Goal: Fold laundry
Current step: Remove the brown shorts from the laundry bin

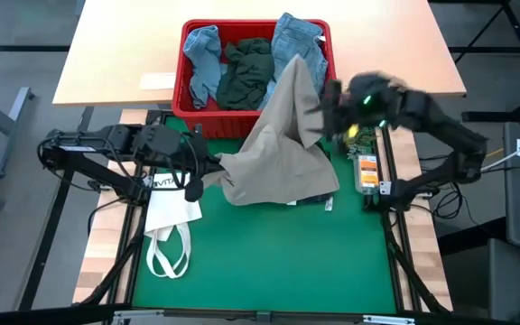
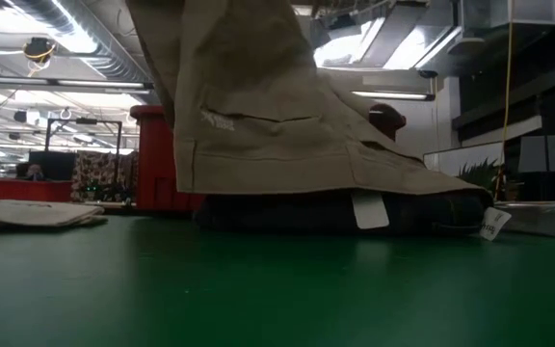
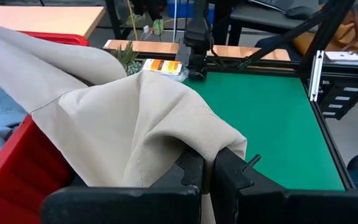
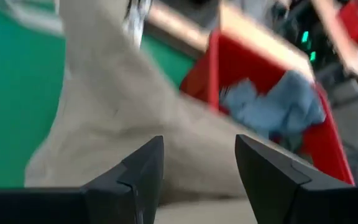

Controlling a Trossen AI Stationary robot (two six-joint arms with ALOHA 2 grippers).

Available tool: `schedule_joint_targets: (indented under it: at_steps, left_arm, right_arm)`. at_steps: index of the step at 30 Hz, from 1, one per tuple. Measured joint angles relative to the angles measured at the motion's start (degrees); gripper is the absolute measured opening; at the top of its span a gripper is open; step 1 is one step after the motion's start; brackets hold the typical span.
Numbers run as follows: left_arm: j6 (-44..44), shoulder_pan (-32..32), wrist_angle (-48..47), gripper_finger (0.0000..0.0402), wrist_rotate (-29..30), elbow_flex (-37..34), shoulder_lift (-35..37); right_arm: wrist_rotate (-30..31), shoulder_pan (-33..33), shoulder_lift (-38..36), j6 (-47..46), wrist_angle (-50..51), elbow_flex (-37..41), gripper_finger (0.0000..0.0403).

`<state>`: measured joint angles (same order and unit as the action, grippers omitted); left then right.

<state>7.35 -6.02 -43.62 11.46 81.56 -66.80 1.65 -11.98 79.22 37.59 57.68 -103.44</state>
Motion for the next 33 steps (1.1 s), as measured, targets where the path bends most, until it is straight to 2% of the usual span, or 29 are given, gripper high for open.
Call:
schedule_joint_targets:
  at_steps: [4, 8, 13, 18, 33]
  left_arm:
    - [0.0, 0.0, 0.0, 0.0006, 0.0, 0.0, 0.0]
    - [0.0, 0.0, 0.0, 0.0006, 0.0, 0.0, 0.0]
    - [0.0, 0.0, -0.1, 0.0006, 0.0, 0.0, 0.0]
    - [0.0, 0.0, -0.1, 0.0006, 0.0, 0.0, 0.0]
    - [0.0, 0.0, -0.1, 0.0006, 0.0, 0.0, 0.0]
  right_arm:
    - [14.0, 10.2, 4.7, -2.8, 2.3, 0.0, 0.0199]
    - [21.7, 18.4, 10.4, -2.7, 2.4, 0.0, 0.0199]
    - [24.9, 25.5, 17.1, -2.8, 2.0, 0.0, 0.0199]
    - [29.0, 29.9, 23.9, -4.3, 2.4, 0.0, 0.0199]
    - [43.0, 34.7, 40.6, -12.7, 2.7, 0.0, 0.0199]
